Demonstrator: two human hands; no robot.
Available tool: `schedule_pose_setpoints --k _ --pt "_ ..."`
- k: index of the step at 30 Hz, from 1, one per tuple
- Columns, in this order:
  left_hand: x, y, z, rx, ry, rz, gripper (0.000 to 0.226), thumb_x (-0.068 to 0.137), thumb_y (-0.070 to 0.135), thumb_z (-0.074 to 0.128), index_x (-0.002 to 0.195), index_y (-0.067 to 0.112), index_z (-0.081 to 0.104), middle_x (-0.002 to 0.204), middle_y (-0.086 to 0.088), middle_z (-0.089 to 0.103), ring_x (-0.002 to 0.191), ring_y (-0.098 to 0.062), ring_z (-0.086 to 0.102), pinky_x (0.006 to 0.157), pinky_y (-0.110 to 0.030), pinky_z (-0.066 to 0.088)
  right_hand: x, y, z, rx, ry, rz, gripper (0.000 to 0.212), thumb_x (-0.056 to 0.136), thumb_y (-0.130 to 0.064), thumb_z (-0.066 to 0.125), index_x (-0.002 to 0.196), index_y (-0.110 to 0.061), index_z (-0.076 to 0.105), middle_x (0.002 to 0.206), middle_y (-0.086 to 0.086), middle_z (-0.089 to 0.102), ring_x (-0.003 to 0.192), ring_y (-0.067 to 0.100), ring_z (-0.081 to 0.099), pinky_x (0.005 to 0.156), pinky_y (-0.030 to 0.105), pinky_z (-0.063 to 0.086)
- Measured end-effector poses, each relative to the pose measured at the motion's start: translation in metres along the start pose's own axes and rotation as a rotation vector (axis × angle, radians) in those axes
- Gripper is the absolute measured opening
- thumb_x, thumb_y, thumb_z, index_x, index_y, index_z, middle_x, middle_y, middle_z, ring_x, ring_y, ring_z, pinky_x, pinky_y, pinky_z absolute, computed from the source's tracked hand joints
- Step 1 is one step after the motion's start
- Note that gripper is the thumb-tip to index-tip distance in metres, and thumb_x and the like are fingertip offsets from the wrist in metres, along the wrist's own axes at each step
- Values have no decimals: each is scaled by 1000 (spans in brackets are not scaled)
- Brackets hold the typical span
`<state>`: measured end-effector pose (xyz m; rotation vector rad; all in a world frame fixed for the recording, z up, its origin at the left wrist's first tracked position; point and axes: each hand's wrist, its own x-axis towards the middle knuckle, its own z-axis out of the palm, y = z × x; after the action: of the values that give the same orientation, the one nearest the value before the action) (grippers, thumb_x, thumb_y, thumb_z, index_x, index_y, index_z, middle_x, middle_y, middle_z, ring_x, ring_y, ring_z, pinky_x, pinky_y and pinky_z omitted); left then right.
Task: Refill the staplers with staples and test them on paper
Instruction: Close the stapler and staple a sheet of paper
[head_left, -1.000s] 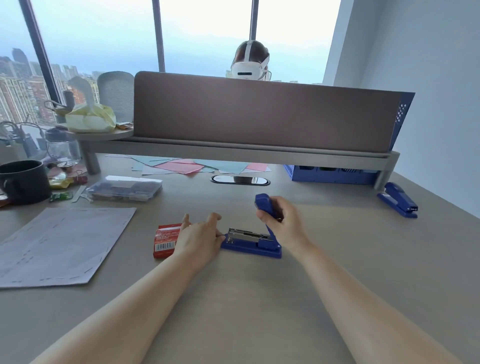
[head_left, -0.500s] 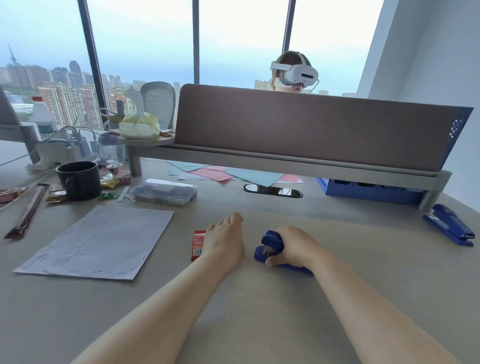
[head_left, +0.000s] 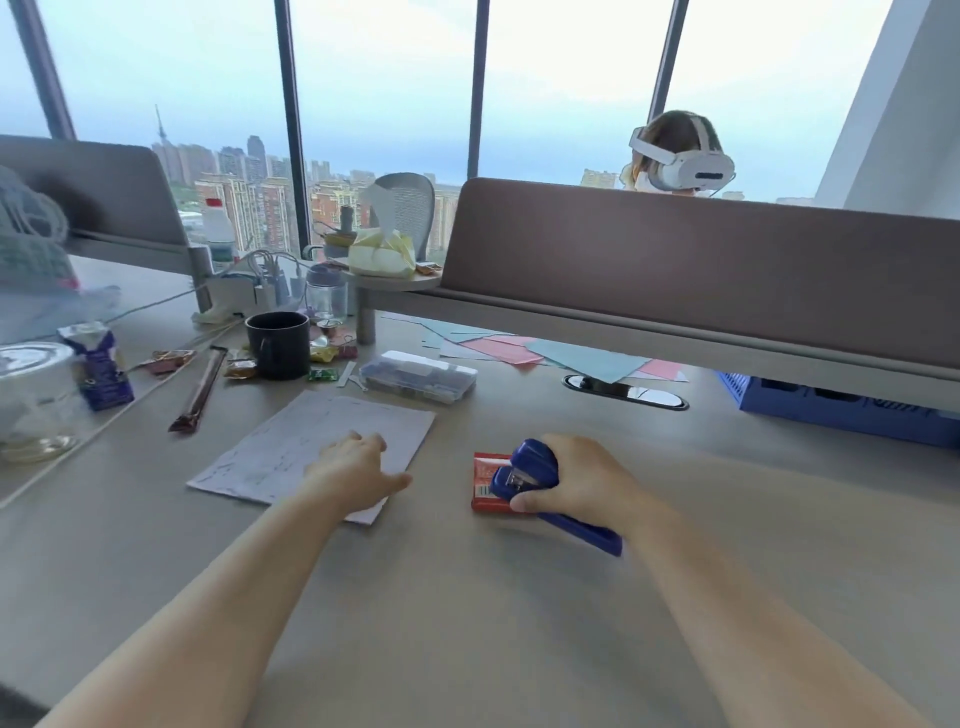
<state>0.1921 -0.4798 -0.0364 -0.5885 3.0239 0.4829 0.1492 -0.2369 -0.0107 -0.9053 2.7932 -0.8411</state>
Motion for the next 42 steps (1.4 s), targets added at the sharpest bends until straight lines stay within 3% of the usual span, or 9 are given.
schedule_pose_setpoints --k 5,8,10,14,18,26,33,38,42 --pt "-18 -31 -3 13 -72 30 76 76 60 59 138 22 34 145 -5 35 131 -27 34 107 -39 32 24 -48 35 12 -69 -67 39 64 -42 77 86 -25 50 87 -3 58 81 18 55 70 29 44" --pt "-27 -46 -4 -21 -109 87 87 68 64 65 139 24 33 149 -1 28 136 -23 27 111 -37 27 34 -63 56 -3 -103 -59 38 66 -41 76 88 -25 49 89 -3 56 80 17 53 61 24 38" --pt "-32 -57 -5 -17 -121 117 90 65 65 67 139 26 33 150 0 25 138 -22 24 112 -37 25 40 -67 65 -32 -118 -44 39 66 -41 76 89 -24 49 92 -1 57 82 18 53 65 27 40" --pt "-40 -76 -4 -72 18 193 58 75 55 64 124 26 53 139 3 42 128 -19 39 107 -32 33 51 -74 76 -136 -140 -13 47 65 -46 75 98 -21 52 102 1 59 92 22 55 81 35 48" --pt "-45 -77 -6 -68 152 289 24 85 29 58 105 18 67 124 3 58 110 -21 57 96 -30 45 58 -80 84 -160 -158 -26 46 64 -45 75 99 -24 52 105 1 59 93 21 55 82 34 47" --pt "-40 -75 -1 72 184 304 33 87 11 46 117 15 59 122 -7 59 108 -31 57 90 -33 47 65 -86 88 -153 -123 11 53 64 -43 76 106 -21 52 111 3 58 95 22 53 81 32 45" --pt "-37 -77 3 77 178 290 29 87 9 46 107 14 66 115 -5 66 112 -23 53 93 -32 46 66 -91 90 -156 -111 6 56 67 -41 75 112 -18 52 116 5 57 95 21 50 80 30 42" --pt "-35 -76 2 97 230 254 29 88 26 51 110 14 65 120 -2 64 112 -23 51 94 -33 45 65 -87 92 -131 -83 -10 52 68 -42 72 110 -20 52 115 4 59 90 19 48 76 27 38" --pt "-30 -78 0 170 130 72 49 87 48 51 120 11 54 131 -7 55 119 -27 50 97 -35 41 64 -87 92 -121 -81 -21 44 68 -43 71 100 -23 50 108 2 58 88 19 49 73 27 36"
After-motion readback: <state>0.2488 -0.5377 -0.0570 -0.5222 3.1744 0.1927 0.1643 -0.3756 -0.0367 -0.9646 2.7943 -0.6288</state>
